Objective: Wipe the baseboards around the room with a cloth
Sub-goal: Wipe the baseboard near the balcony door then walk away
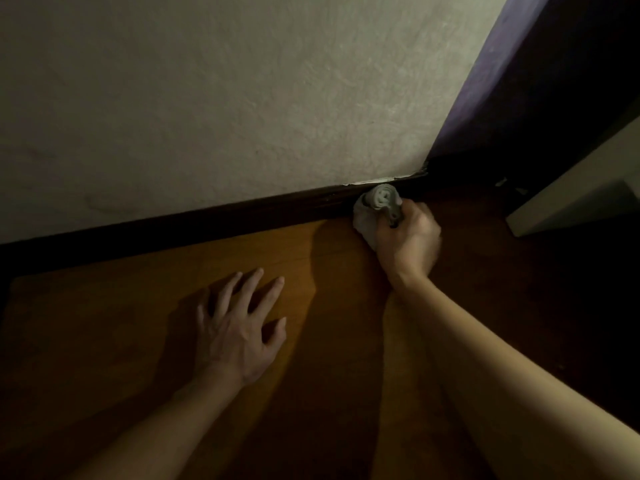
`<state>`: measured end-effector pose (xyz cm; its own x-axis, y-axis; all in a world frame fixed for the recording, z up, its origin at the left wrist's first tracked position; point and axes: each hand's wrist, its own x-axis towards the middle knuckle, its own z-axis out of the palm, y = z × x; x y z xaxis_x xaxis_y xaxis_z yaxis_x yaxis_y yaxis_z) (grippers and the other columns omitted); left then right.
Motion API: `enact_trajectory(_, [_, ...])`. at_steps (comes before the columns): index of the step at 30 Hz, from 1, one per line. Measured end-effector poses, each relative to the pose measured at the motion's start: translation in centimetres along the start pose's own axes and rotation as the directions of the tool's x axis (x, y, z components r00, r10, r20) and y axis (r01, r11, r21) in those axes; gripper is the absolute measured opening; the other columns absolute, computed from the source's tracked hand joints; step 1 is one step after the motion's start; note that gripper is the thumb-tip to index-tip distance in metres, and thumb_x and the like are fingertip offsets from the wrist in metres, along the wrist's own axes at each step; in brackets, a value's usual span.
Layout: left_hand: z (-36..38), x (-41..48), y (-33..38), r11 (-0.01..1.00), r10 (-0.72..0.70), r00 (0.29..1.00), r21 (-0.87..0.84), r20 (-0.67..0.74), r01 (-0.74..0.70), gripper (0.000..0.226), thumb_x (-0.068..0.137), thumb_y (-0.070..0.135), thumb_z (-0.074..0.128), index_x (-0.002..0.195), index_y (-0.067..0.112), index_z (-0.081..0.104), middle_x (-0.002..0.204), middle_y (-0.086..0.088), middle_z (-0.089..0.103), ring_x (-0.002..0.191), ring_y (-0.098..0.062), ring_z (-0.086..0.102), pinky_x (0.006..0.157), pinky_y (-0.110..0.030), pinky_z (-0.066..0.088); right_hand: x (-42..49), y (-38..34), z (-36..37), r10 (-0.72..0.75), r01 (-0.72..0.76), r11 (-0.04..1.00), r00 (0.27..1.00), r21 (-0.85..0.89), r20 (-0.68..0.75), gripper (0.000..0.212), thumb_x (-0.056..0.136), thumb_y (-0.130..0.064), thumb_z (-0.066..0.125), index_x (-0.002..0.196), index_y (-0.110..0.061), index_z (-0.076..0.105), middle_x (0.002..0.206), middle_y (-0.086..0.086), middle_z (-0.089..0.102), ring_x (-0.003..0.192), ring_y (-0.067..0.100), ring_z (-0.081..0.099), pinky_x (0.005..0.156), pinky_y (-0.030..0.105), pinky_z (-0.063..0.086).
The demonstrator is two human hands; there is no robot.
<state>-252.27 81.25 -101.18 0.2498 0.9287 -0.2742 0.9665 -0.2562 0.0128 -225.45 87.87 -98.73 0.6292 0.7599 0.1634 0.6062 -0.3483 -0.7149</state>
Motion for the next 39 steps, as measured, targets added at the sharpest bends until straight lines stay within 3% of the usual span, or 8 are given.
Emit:
enact_trajectory(6, [0.0,0.1,0.0,1.0,0.009,1.0,0.011,-0.008,-0.009,0.067,0.095,0.068,0.024,0.154,0.054,-0.003,0.168,0.011,-0.004,0.153,-0.021,-0.002,0.114,-0.063,0.021,-1.1,-1.6,1.1,-0.196,0.205,0.978,0.967,-0.035,0.166,0.05,0.071,-0.068,0.036,0.084,-0.026,0.061,0.085,-0.014,0.049,0.068,0.011,0.048,0.057,0.027,0.034])
enact_trajectory(13, [0.1,0.1,0.0,1.0,-0.002,1.0,-0.006,-0.006,0.002,0.066,0.094,0.069,0.018,0.152,0.055,-0.009,0.168,0.01,-0.005,0.153,-0.023,-0.003,0.115,-0.065,0.016,3.6,3.7,-1.7,0.03,-0.03,0.999,1.0,-0.046,0.006,0.024,0.085,-0.031,0.058,0.102,-0.018,0.07,0.101,0.007,0.068,0.092,0.028,0.065,0.072,0.031,0.047])
enact_trajectory(19, [-0.6,0.0,0.3,1.0,-0.007,1.0,-0.025,-0.001,0.007,0.071,0.086,0.069,0.009,0.155,0.052,0.009,0.168,0.007,0.01,0.153,-0.025,0.008,0.112,-0.065,0.022,3.7,3.6,-2.2,-0.018,0.021,0.998,0.999,-0.057,0.048,0.033,0.081,-0.046,0.052,0.098,-0.022,0.068,0.1,0.003,0.063,0.088,0.025,0.062,0.069,0.033,0.046])
enact_trajectory(22, [-0.6,0.1,0.4,0.999,-0.011,1.0,-0.033,-0.001,0.011,0.07,0.087,0.069,0.011,0.155,0.052,0.01,0.168,0.008,0.01,0.153,-0.024,0.009,0.112,-0.065,0.023,4.3,4.2,-2.4,0.02,-0.025,0.989,0.999,-0.148,-0.034,0.026,0.085,-0.034,0.056,0.102,-0.019,0.069,0.107,0.007,0.065,0.096,0.032,0.062,0.072,0.035,0.048])
enact_trajectory(27, [-0.1,0.1,0.1,1.0,0.004,1.0,-0.025,-0.003,-0.004,0.066,0.095,0.066,0.027,0.153,0.054,-0.004,0.168,0.009,0.001,0.153,-0.023,0.001,0.115,-0.064,0.02,4.6,4.6,-2.4,0.04,-0.042,0.988,0.999,-0.151,-0.016,0.023,0.086,-0.032,0.057,0.102,-0.02,0.068,0.106,0.006,0.066,0.096,0.031,0.063,0.075,0.036,0.051])
enact_trajectory(30, [-0.1,0.0,0.1,1.0,0.008,1.0,-0.016,0.0,-0.008,0.067,0.095,0.066,0.026,0.152,0.054,-0.008,0.168,0.009,-0.004,0.154,-0.022,-0.002,0.116,-0.063,0.016,4.6,4.7,-2.6,0.094,-0.1,0.987,0.994,-0.126,-0.053,0.031,0.082,-0.038,0.054,0.101,-0.018,0.069,0.102,0.007,0.066,0.092,0.031,0.063,0.071,0.03,0.041])
enact_trajectory(34, [-0.2,0.1,0.2,1.0,0.004,1.0,-0.016,-0.002,-0.004,0.067,0.094,0.066,0.025,0.154,0.053,-0.003,0.168,0.009,-0.001,0.153,-0.022,-0.001,0.116,-0.064,0.018,2.2,2.1,-1.4,-0.073,0.073,0.997,0.996,0.002,0.047,0.056,0.07,-0.059,0.037,0.093,-0.021,0.07,0.091,-0.001,0.061,0.075,0.015,0.055,0.063,0.028,0.04])
enact_trajectory(39, [-0.3,0.0,0.2,1.0,0.0,1.0,0.009,0.01,-0.001,0.067,0.091,0.068,0.013,0.153,0.055,-0.009,0.166,0.011,-0.008,0.153,-0.021,-0.004,0.116,-0.063,0.018,2.0,1.8,-0.9,-0.142,0.15,0.987,0.984,-0.066,0.104,0.028,0.081,-0.044,0.053,0.09,-0.021,0.068,0.091,-0.002,0.062,0.077,0.02,0.06,0.063,0.033,0.049])
